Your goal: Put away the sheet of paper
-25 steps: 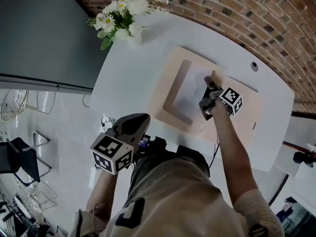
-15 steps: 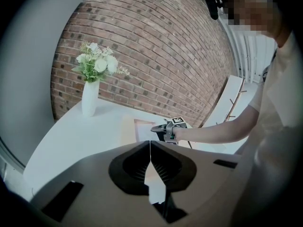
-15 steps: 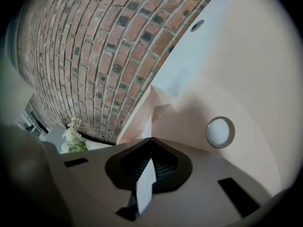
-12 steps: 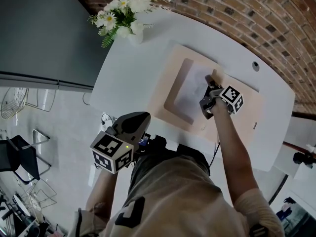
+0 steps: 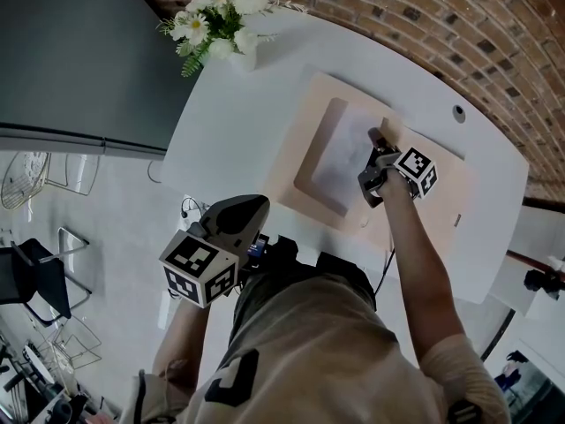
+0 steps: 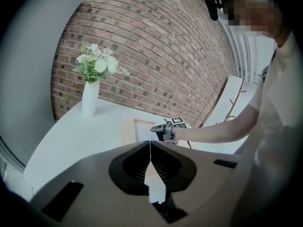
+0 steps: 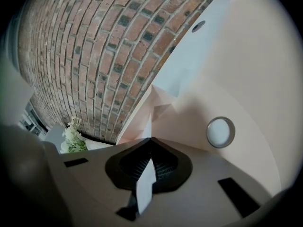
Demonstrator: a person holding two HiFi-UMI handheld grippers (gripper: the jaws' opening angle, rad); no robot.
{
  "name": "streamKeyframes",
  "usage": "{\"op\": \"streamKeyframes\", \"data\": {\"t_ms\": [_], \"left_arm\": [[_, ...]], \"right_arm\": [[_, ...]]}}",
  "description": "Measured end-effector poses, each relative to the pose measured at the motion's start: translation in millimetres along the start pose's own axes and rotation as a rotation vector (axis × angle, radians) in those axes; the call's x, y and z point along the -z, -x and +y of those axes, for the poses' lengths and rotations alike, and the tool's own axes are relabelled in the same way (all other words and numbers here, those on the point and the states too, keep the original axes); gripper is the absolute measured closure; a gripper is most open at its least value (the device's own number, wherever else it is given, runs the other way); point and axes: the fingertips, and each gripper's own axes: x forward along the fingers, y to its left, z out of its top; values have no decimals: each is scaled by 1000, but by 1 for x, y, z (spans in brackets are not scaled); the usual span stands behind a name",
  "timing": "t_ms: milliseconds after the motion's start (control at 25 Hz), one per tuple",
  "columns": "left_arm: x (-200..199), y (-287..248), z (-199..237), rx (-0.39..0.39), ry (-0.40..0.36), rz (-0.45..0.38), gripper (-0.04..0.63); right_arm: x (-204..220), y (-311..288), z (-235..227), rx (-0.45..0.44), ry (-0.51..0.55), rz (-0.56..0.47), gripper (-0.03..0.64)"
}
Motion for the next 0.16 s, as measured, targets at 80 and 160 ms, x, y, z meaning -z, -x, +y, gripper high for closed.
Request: {"op": "streamKeyframes", "data": {"t_ms": [80, 160], "left_arm": [[0, 1, 0, -1, -1, -2, 577], [-1, 2, 1, -2, -2, -3, 577]], "right_arm": [[0, 0, 0, 3, 4, -4, 594], [0, -1, 1, 8, 10, -7, 594]]}}
